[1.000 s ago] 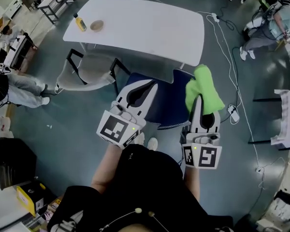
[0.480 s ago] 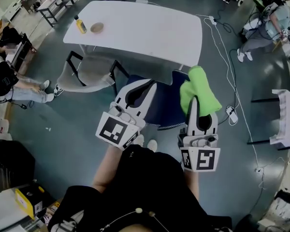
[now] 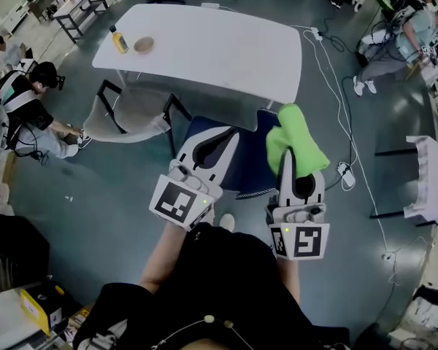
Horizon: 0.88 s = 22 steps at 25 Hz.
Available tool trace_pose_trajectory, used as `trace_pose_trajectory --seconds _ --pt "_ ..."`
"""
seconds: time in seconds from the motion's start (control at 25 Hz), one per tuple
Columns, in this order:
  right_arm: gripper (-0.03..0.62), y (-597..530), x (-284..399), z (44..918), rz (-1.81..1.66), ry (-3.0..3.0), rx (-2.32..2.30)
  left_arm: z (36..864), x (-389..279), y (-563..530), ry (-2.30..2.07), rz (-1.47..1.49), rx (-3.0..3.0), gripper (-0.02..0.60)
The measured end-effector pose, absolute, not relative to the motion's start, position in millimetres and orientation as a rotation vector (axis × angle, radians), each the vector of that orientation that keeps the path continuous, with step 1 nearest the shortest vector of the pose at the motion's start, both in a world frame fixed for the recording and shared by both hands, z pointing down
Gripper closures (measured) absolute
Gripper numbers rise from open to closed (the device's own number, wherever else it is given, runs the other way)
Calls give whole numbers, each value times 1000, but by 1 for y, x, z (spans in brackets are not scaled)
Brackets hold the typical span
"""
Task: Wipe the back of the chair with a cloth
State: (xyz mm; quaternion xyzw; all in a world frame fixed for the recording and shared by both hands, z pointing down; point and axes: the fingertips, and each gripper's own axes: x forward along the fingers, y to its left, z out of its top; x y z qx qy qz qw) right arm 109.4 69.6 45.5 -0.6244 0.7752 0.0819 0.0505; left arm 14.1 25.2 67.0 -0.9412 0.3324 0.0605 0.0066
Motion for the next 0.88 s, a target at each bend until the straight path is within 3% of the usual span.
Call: trace_pose_trajectory --seconds 0.88 --pt "576 73 98 57 187 2386 -1900 74 11 31 1030 173 -2972 568"
